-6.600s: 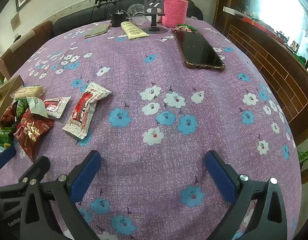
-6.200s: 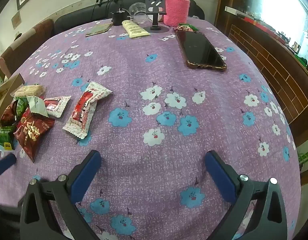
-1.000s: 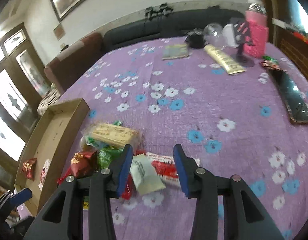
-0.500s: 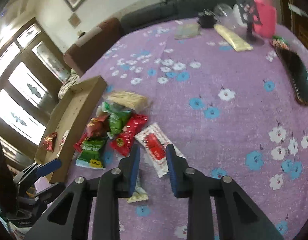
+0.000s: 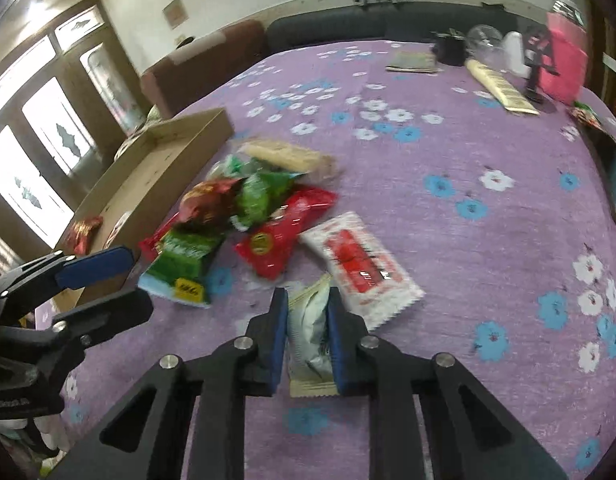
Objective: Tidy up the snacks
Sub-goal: 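Grasp the small white packet with the right tool while the left tool grasps the green bag, then carry the green bag and white packet to the tray and release both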
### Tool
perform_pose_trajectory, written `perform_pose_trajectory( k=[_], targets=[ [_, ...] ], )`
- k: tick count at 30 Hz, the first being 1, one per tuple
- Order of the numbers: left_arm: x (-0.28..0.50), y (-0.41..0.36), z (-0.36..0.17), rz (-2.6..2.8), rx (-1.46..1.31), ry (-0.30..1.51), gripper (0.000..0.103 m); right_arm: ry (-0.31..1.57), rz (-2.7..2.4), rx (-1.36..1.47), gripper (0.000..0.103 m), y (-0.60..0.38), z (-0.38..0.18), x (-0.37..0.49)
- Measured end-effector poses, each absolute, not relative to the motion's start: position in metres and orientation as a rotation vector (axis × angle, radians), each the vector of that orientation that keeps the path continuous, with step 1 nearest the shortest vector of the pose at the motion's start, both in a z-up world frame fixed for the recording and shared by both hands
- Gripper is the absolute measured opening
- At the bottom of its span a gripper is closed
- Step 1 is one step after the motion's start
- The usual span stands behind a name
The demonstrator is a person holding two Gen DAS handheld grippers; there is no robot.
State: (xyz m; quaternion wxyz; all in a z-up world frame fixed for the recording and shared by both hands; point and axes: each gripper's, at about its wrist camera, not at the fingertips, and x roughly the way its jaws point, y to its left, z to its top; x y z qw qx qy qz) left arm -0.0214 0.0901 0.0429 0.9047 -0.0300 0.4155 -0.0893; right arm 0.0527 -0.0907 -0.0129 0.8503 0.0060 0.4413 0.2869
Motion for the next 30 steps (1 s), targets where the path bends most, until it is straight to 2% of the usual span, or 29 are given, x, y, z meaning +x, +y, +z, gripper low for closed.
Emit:
perform_pose_trajectory(
  k=[4,5,6,7,8,12,14,17,22,24,25,26,27,28,29,30],
  targets=[
    [-0.003,0.078,0.029,-0.160,-0.022,0.882,0.057,0.929,0.606,0.030,0.018,-0.095,-0.014,0.056],
    [-0.001,0.077,0.026,-0.153,-0.016,0.881,0.054,0.928,0.605,0.030,0.017,-0.095,-0.014,0.056],
    [0.001,0.077,0.023,-0.134,-0.011,0.880,0.049,0.927,0.605,0.030,0.017,-0.095,-0.014,0.056],
    [0.002,0.077,0.020,-0.120,-0.003,0.878,0.036,0.925,0.606,0.030,0.017,-0.095,-0.014,0.055],
    [0.002,0.079,0.019,-0.127,-0.011,0.878,0.029,0.924,0.607,0.030,0.017,-0.096,-0.015,0.056],
    [-0.003,0.090,0.024,-0.148,-0.083,0.860,0.018,0.915,0.602,0.030,0.017,-0.096,-0.014,0.056],
    [-0.008,0.094,0.029,-0.162,-0.114,0.847,0.009,0.903,0.598,0.035,0.017,-0.097,-0.013,0.055],
    [-0.018,0.099,0.036,-0.181,-0.147,0.836,0.006,0.880,0.588,0.042,0.017,-0.099,-0.010,0.053],
    [-0.033,0.103,0.036,-0.240,-0.193,0.862,0.006,0.901,0.580,0.054,0.017,-0.098,-0.013,0.053],
    [-0.033,0.100,0.035,-0.224,-0.166,0.866,0.011,0.894,0.577,0.065,0.017,-0.100,-0.012,0.053],
    [-0.032,0.099,0.035,-0.212,-0.150,0.861,0.023,0.892,0.575,0.069,0.017,-0.101,-0.012,0.053],
    [-0.031,0.097,0.036,-0.196,-0.136,0.854,0.040,0.891,0.571,0.075,0.017,-0.102,-0.012,0.053],
    [-0.029,0.097,0.036,-0.183,-0.127,0.846,0.050,0.893,0.571,0.078,0.017,-0.103,-0.012,0.054],
    [-0.027,0.095,0.036,-0.172,-0.115,0.837,0.065,0.894,0.571,0.082,0.017,-0.103,-0.012,0.055],
    [-0.025,0.093,0.037,-0.154,-0.090,0.823,0.070,0.894,0.570,0.084,0.017,-0.104,-0.013,0.055],
    [-0.021,0.089,0.037,-0.137,-0.060,0.813,0.070,0.895,0.572,0.086,0.017,-0.104,-0.013,0.055]
  ],
)
